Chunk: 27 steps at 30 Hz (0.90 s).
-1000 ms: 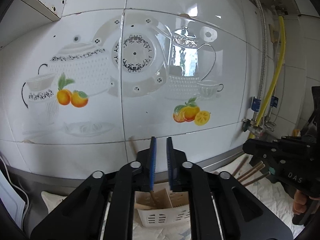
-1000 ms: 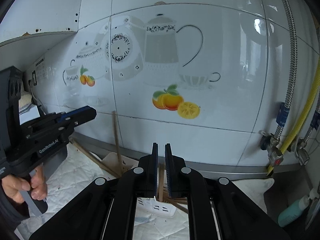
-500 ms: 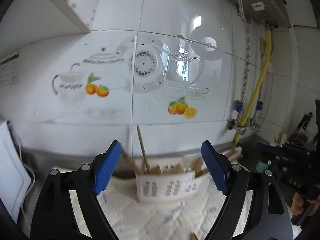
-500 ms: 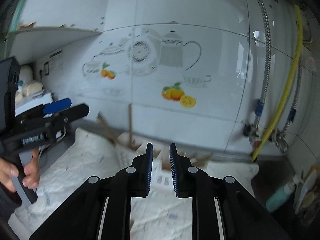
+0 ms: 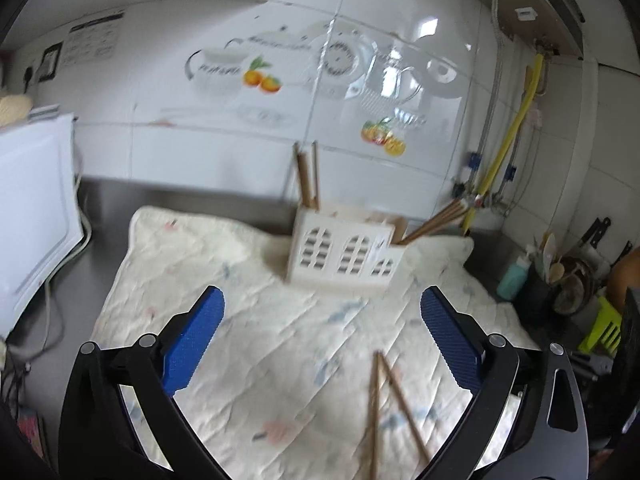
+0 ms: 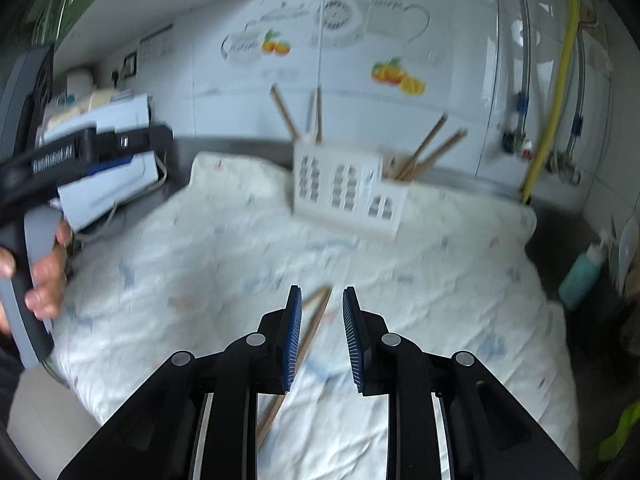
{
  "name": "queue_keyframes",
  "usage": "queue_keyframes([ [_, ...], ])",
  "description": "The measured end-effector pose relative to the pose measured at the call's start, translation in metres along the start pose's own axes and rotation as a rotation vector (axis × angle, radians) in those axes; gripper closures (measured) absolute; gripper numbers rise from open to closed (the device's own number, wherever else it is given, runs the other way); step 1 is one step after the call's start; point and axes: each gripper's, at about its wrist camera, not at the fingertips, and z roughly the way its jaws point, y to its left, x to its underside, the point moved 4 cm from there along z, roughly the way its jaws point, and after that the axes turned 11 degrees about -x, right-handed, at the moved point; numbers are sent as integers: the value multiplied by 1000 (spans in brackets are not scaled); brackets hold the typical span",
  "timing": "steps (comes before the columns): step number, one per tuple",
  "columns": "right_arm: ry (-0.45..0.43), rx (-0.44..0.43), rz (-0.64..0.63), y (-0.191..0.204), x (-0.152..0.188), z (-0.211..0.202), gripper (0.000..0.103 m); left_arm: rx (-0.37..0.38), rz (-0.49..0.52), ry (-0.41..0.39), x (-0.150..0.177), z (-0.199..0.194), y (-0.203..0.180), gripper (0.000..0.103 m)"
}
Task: Organize utensils
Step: 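Move both open grippers back down to the last chopsticks on the mat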
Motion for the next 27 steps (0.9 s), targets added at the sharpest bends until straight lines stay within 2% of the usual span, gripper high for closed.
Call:
queue_keyframes([
  [6, 83, -18, 57, 19, 53, 24, 82, -45, 8, 50, 38, -4, 16, 5],
  [12, 133, -43, 152, 23, 85, 43, 83, -90, 27, 79, 62, -4, 25, 5],
  [27, 150, -49, 252, 16, 93, 57, 88, -89, 50, 144, 90, 2, 25, 5],
])
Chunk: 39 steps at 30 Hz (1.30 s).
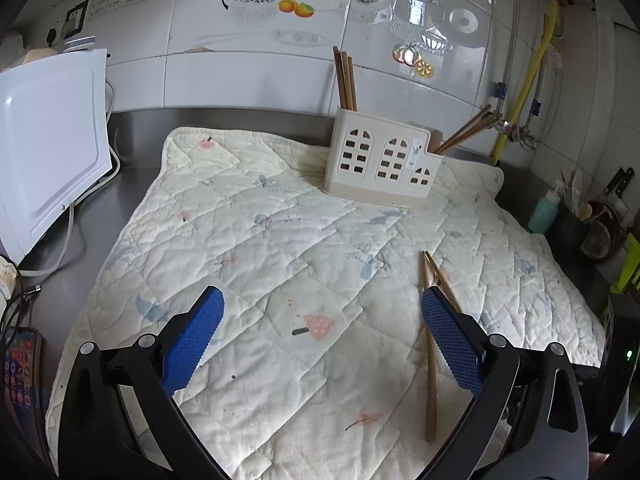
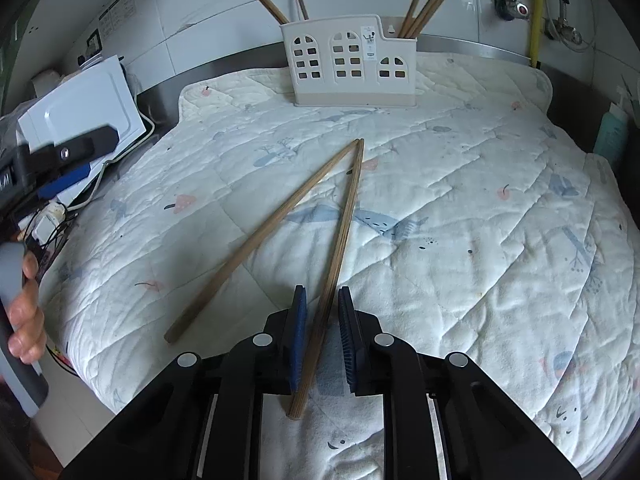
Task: Organize utensils
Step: 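Move both open grippers back down to the last chopsticks on the mat, then close the left gripper on a chopstick while the right gripper grasps the other chopstick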
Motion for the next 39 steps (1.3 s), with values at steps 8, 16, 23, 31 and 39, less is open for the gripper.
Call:
queue_keyframes([
  [8, -3, 24, -10, 1, 1, 1, 91, -5, 37, 21, 12, 5, -9, 5],
  [16, -11, 52, -29, 2, 3, -1, 94, 6, 85, 31, 23, 6, -19, 7],
  [23, -15, 63, -19, -3, 6, -6, 96, 40, 126, 52, 36, 7, -31, 10],
  [31, -20, 66, -22, -7, 10, -11, 96, 142, 149, 117, 60, 15, -56, 40],
  [39, -26, 51, -24, -8, 12, -13, 96, 201, 190, 154, 71, 25, -77, 72],
])
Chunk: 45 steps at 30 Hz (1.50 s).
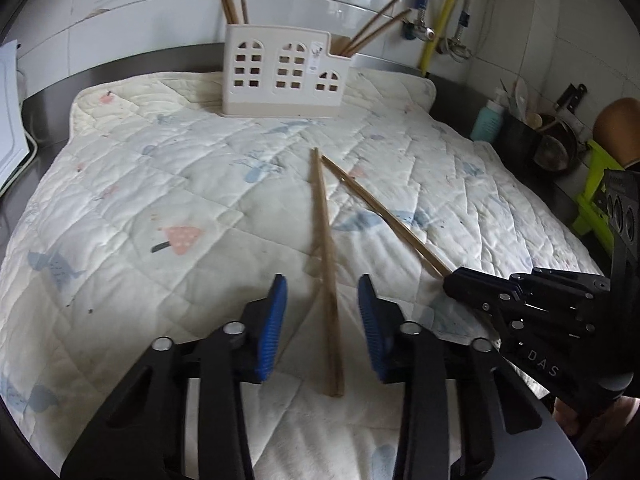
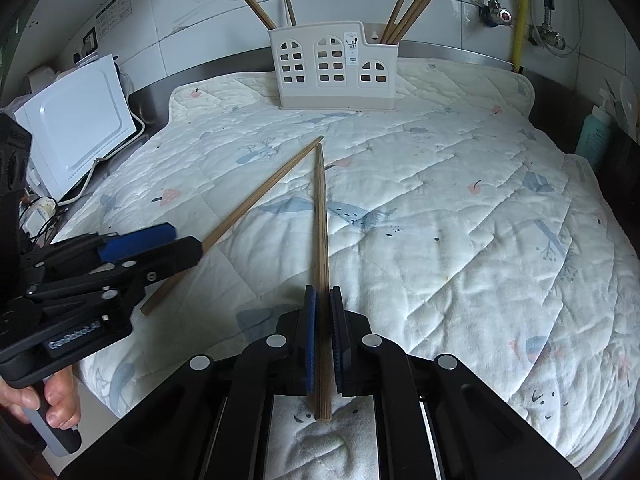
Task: Organize utensils
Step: 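Close the left gripper on a chopstick while the right gripper grasps the other chopstick, then lift the left gripper's chopstick up to the holder while the right gripper carries its own there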
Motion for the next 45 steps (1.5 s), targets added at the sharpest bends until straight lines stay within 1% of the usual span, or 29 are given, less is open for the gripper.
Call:
queue_keyframes([
  [2, -3, -2, 1, 0, 0, 0, 96, 8, 5, 5, 0, 3, -1, 75],
  [3, -5, -4, 1, 0, 1, -1, 96, 10, 10, 7, 1, 3, -2, 78],
  [6, -8, -6, 0, 0, 1, -1, 96, 16, 19, 13, 2, 6, -5, 80],
  [7, -9, -7, 0, 0, 1, -1, 96, 18, 22, 13, 3, 6, -5, 84],
  [9, -13, -9, 1, -1, 1, -1, 96, 10, 38, 16, 4, 8, -8, 84],
  [14, -20, -6, -7, 1, 2, -1, 96, 1, 27, 21, 3, 11, -7, 84],
  [21, -29, -8, -6, 1, 2, -3, 96, -27, 54, 23, -1, 15, -13, 84],
  [24, -39, -4, -5, 0, 1, -7, 96, -32, 47, 23, 0, 15, -12, 86],
  [25, -43, -4, -4, -1, 1, -9, 96, -38, 42, 26, 0, 15, -12, 89],
  [26, -48, -3, -3, -1, 0, -11, 96, -44, 31, 33, -1, 15, -11, 90],
  [29, -68, 6, -10, -2, -5, -20, 96, -24, -17, 52, -2, 14, -8, 94],
  [33, -97, 13, -16, -4, -11, -32, 96, -29, -13, 52, 0, 15, -9, 95],
  [36, -110, 13, -20, -4, -15, -37, 96, -16, -35, 75, -2, 17, -6, 95],
  [41, -122, 12, -30, -2, -18, -43, 96, -7, -19, 102, -4, 19, -7, 95],
  [45, -131, 8, -36, -1, -22, -47, 96, -20, -8, 96, -4, 17, -9, 94],
])
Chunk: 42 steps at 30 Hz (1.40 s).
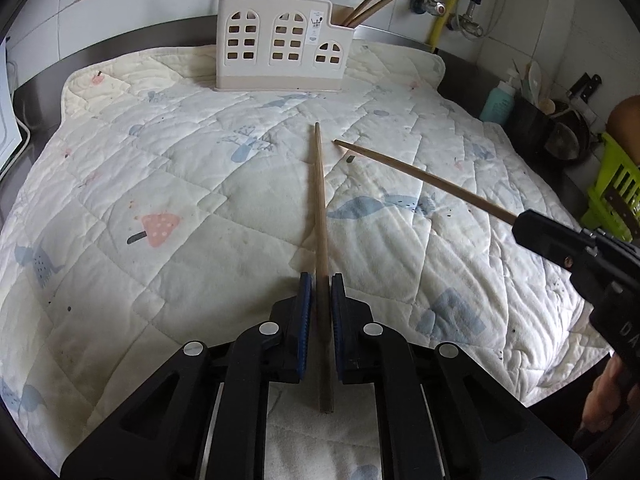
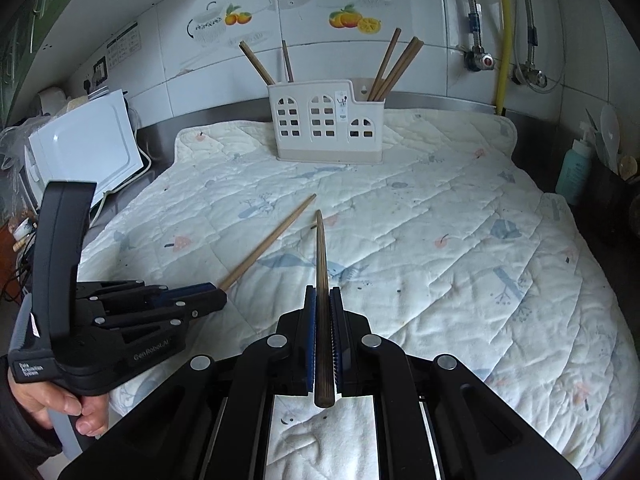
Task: Organize utensils
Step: 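Lift the left gripper's chopstick up to the holder while the right gripper carries its own there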
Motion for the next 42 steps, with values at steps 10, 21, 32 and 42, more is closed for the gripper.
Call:
queue_keyframes([
  [10, -56, -26, -33, 1, -32, -23, 97, 56, -15, -27, -10, -17, 2, 97],
  [21, -87, -31, -66, 5, -49, -33, 97, 55, 1, -17, -2, -10, 0, 93],
  [32, -85, -34, -69, 5, -48, -30, 96, 29, 12, -2, -1, 4, 3, 94],
  [42, -95, -36, -80, 7, -54, -31, 96, 49, -28, -53, -18, -20, 6, 98],
])
